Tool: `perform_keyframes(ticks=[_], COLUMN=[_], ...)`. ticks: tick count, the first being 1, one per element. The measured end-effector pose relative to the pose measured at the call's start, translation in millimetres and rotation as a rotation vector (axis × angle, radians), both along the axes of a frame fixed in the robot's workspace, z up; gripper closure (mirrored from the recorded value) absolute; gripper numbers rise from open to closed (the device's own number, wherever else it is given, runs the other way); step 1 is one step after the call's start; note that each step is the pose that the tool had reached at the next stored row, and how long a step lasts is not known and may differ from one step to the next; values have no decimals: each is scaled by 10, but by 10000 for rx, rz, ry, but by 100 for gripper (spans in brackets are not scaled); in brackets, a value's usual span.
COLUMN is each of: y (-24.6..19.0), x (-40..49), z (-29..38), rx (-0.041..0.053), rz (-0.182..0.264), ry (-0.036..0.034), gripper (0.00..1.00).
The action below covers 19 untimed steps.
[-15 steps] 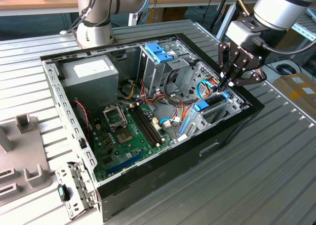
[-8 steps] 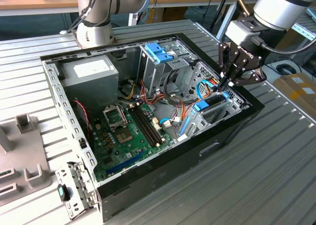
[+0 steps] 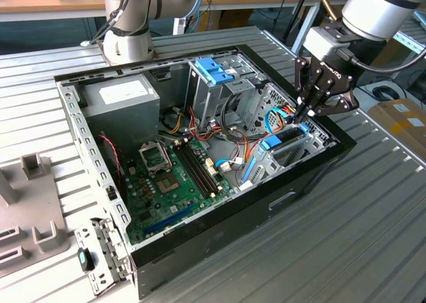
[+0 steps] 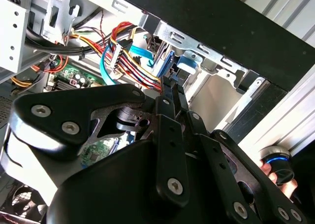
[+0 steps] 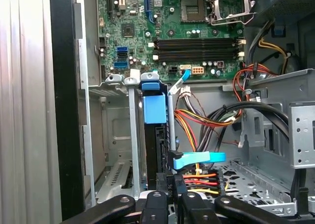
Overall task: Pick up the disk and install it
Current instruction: 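Insert the first disk wire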
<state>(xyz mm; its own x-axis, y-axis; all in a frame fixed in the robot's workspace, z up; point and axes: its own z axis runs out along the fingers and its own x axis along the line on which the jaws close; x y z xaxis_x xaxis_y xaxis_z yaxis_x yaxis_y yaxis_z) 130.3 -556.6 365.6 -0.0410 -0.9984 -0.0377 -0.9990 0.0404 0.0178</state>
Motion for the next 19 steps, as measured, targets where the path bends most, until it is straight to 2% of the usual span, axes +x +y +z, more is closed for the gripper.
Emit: perform_keyframes(ticks=[19], y=[0], x=[0], z=[-2], rx=[0], rz=[-616], ry=[0], gripper=[83])
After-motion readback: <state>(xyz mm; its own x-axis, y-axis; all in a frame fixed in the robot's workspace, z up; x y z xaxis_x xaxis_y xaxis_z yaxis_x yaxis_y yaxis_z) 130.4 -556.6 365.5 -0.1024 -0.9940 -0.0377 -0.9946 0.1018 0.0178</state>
